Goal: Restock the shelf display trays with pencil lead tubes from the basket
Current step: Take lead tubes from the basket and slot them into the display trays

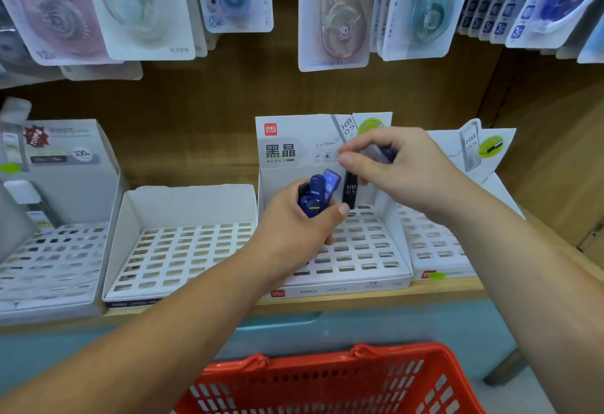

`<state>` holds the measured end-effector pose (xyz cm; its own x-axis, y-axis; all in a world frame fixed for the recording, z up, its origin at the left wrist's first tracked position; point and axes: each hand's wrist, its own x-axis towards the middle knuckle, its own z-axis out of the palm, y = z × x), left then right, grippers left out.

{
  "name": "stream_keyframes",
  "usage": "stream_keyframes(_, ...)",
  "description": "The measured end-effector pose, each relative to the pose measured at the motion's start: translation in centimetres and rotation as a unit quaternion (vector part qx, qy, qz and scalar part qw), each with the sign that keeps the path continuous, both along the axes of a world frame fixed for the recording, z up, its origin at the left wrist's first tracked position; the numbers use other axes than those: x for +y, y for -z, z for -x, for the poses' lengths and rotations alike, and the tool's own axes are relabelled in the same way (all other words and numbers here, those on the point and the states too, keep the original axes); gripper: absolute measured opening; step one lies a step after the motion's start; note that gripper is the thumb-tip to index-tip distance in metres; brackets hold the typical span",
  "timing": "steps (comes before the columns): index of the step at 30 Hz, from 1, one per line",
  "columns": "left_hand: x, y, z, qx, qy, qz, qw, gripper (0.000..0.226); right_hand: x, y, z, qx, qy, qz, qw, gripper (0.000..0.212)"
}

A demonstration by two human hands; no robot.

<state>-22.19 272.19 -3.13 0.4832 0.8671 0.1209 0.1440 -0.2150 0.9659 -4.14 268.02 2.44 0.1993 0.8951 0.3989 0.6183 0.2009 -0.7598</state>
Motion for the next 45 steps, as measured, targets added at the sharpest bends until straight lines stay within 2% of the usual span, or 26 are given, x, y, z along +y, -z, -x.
stream_keyframes(2, 0.0, -0.1, -0.1, 0.012, 0.002, -0.001, 1.0, 0.016, -0.7, -0.7, 0.9, 0.091, -0.058, 0.03, 0.994, 0.014)
stream_keyframes(5, 0.0, -0.5, -0.2, -0.014, 0.001, 0.003, 1.0, 0.016, -0.9, -0.8, 1.4, 0.09, -0.079, 0.103, 0.988, 0.016)
stream_keyframes(8, 0.0, -0.9, 0.0, -0.027, 0.015, 0.008, 0.999, 0.02, -0.5, -0.2, 1.3, 0.121, -0.04, 0.108, 0.986, 0.008)
stream_keyframes(11, 0.2, -1.3, 0.3, -0.005, 0.017, -0.005, 1.0, 0.017, -0.5, -0.4, 0.0, 0.139, 0.019, 0.072, 0.987, 0.006)
stream_keyframes(15, 0.7, -1.5, 0.3, 0.01, -0.04, -0.023, 0.999, 0.01, -1.1, -1.3, -1.8, 0.056, 0.072, 0.043, 0.995, 0.005)
stream_keyframes(19, 0.8, -1.5, -0.1, 0.06, -0.031, 0.004, 0.998, 0.012, -0.9, -1.1, -2.1, -0.021, 0.09, 0.034, 0.995, 0.006)
stream_keyframes(24, 0.9, -1.4, 0.0, 0.07, -0.025, 0.022, 0.997, 0.015, -0.4, -0.3, -1.6, -0.014, 0.078, 0.043, 0.996, 0.01)
stream_keyframes(28, 0.7, -1.8, 0.0, 0.037, -0.008, 0.024, 0.999, 0.018, -1.1, -1.3, -1.2, 0.067, 0.01, 0.022, 0.997, 0.011)
stream_keyframes(30, 0.2, -2.2, -0.3, 0.021, 0.004, 0.023, 1.0, 0.016, -1.7, -1.9, -1.3, 0.081, -0.009, 0.02, 0.997, 0.013)
stream_keyframes(36, -1.1, -3.1, -2.9, 0.039, -0.013, 0.033, 0.999, 0.014, -3.1, -2.5, -6.4, 0.005, 0.073, 0.004, 0.997, 0.012)
stream_keyframes(40, -1.6, -2.1, -4.6, 0.082, 0.015, 0.069, 0.994, 0.026, -3.3, -1.0, -8.3, -0.024, 0.095, 0.029, 0.995, 0.013)
stream_keyframes(42, -1.3, -1.7, -4.9, 0.06, 0.029, 0.113, 0.991, 0.031, -2.7, 0.3, -8.1, -0.023, 0.093, 0.03, 0.995, 0.012)
stream_keyframes(45, -1.2, -1.3, -4.5, 0.038, 0.051, 0.144, 0.988, 0.023, -1.8, 2.4, -8.0, 0.005, 0.082, 0.033, 0.996, 0.011)
